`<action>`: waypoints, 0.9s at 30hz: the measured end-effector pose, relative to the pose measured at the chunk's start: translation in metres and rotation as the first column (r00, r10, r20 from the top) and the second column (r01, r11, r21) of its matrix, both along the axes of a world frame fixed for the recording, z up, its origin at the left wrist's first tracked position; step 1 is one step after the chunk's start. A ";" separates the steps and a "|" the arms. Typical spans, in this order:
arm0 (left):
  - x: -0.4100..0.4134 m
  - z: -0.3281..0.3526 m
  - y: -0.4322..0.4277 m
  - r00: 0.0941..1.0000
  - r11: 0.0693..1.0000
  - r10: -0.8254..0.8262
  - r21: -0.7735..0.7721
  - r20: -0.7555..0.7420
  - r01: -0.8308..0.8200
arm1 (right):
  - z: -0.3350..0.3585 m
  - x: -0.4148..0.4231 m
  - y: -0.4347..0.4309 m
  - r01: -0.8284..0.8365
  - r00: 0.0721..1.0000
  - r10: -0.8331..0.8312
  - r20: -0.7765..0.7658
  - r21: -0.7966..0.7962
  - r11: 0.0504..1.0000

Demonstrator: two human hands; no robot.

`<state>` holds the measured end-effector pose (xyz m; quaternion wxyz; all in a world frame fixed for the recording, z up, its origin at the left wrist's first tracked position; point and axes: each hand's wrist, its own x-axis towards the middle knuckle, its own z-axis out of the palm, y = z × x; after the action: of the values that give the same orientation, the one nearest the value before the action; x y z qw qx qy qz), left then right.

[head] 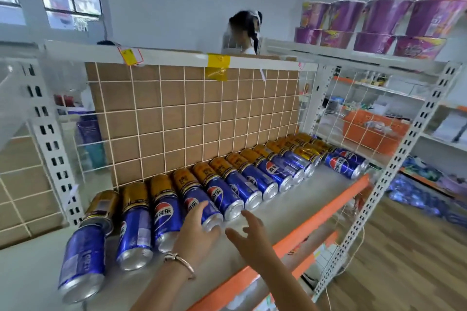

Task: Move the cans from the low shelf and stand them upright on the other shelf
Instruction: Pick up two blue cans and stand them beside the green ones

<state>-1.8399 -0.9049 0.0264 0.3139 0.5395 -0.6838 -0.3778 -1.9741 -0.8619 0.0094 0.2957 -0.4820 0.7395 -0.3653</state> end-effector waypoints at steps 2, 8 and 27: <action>-0.008 -0.003 -0.010 0.999 0.998 -0.030 -0.048 0.037 0.032 | 0.001 -0.009 -0.017 -0.013 0.999 0.012 -0.051 -0.006 1.000; -0.026 -0.022 -0.024 0.925 0.992 -0.014 -0.113 0.379 0.061 | 0.003 -0.023 -0.062 -0.150 0.963 0.153 -0.221 0.031 0.988; -0.030 -0.046 0.007 0.856 0.890 0.428 0.297 -0.289 -0.345 | 0.020 -0.100 -0.052 -0.407 0.864 0.493 -0.102 0.434 0.804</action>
<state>-1.8703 -0.8983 -0.0194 0.4334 0.6246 -0.4449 -0.4733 -2.0740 -0.9139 0.0295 0.3860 -0.6097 0.6884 -0.0733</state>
